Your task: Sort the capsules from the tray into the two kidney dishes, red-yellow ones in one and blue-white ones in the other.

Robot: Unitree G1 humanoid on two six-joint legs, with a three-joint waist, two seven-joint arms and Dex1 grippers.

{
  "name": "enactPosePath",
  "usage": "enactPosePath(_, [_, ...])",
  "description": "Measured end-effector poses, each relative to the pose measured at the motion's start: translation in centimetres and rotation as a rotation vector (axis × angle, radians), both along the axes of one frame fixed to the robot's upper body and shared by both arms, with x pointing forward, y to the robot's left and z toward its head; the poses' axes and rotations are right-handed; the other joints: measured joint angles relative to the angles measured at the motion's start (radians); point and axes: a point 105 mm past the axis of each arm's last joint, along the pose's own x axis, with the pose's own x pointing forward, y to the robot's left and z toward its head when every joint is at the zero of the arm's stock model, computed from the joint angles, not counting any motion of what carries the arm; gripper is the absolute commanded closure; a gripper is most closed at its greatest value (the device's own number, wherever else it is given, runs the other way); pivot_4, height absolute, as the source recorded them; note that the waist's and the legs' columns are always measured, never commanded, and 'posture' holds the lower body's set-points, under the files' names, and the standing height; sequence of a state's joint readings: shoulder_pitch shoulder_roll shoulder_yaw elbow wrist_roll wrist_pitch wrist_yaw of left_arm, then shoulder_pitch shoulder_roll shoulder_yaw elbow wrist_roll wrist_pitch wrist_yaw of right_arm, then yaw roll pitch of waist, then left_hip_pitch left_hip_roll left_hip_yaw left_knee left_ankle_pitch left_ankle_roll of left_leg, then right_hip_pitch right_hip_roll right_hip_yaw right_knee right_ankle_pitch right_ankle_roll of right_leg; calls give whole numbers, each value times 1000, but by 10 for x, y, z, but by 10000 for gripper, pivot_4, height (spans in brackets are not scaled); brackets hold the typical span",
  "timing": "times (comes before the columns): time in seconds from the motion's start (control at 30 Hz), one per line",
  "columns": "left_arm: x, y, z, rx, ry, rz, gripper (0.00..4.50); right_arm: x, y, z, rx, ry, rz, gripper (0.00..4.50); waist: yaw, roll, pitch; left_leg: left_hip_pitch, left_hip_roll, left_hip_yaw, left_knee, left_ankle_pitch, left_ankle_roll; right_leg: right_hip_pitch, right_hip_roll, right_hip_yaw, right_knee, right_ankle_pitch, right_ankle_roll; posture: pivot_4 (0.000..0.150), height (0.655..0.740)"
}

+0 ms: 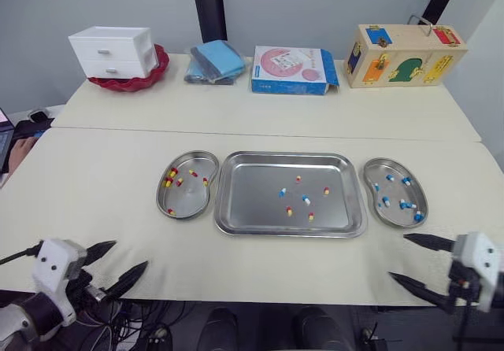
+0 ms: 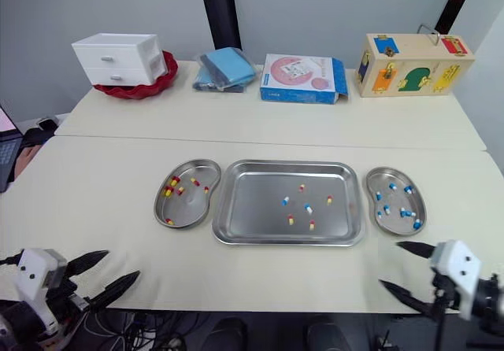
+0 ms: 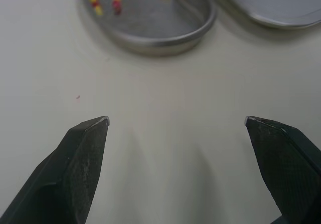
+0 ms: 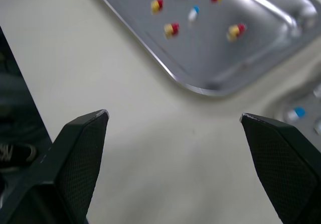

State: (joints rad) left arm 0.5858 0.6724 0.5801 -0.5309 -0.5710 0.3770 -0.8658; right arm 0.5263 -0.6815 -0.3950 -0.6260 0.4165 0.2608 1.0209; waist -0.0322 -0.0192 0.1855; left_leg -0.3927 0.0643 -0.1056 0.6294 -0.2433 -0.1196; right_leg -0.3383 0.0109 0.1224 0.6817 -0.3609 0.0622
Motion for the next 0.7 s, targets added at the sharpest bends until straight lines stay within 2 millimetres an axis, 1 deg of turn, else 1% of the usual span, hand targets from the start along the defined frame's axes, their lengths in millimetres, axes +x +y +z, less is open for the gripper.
enactPosePath(0.03, [1,-10,4,-18,-6,-33,0,0,9,0,24,-9,4,575,1,0,0,0,0,0,0,0,0,0,0,0,0,0,0,1500,7400])
enactPosePath(0.07, [0,-13,6,-22,-6,-43,0,0,11,0,30,-11,3,575,2,0,0,0,0,0,0,0,0,0,0,0,0,0,0,1500,7400])
enactPosePath(0.1, [0,-17,7,-34,-2,-59,0,0,12,-1,31,-12,-3,575,1,0,0,0,0,0,0,0,0,0,0,0,0,0,0,1500,7400])
enactPosePath(0.13, [0,-28,9,-55,12,-92,0,1,13,-3,35,-8,-21,575,1,0,0,0,0,-1,0,0,0,0,0,-1,0,0,0,1500,7400])
enactPosePath(0.2, [1,-33,12,-61,9,-110,0,1,13,-4,36,-9,-27,575,1,0,0,1,0,-1,0,0,0,0,0,-1,0,0,0,1500,7400])
enactPosePath(0.27, [3,-45,17,-58,7,-164,0,2,13,-4,36,-10,-34,575,1,0,0,1,0,-1,0,0,0,1,0,-1,0,0,0,1500,7400])
enactPosePath(0.4, [16,-72,26,-39,-19,-304,0,5,10,-9,38,-6,-39,575,4,0,0,2,0,-1,0,0,0,2,0,-1,0,0,0,1500,7400])
enactPosePath(0.53, [29,-92,33,-15,-32,-396,0,6,7,-15,31,-2,-44,575,3,1,0,2,0,-1,0,0,0,2,0,-1,0,0,0,1500,7400])
enactPosePath(0.6, [35,-103,34,-11,-38,-447,0,6,6,-17,32,-4,-47,575,3,1,-1,2,0,-1,0,0,0,2,0,-1,0,0,0,1500,7400])
enactPosePath(0.7, [42,-113,30,-14,-28,-484,0,5,5,-19,33,-6,-49,575,1,2,-1,2,0,-1,0,0,0,2,0,-1,0,0,0,1500,7400])
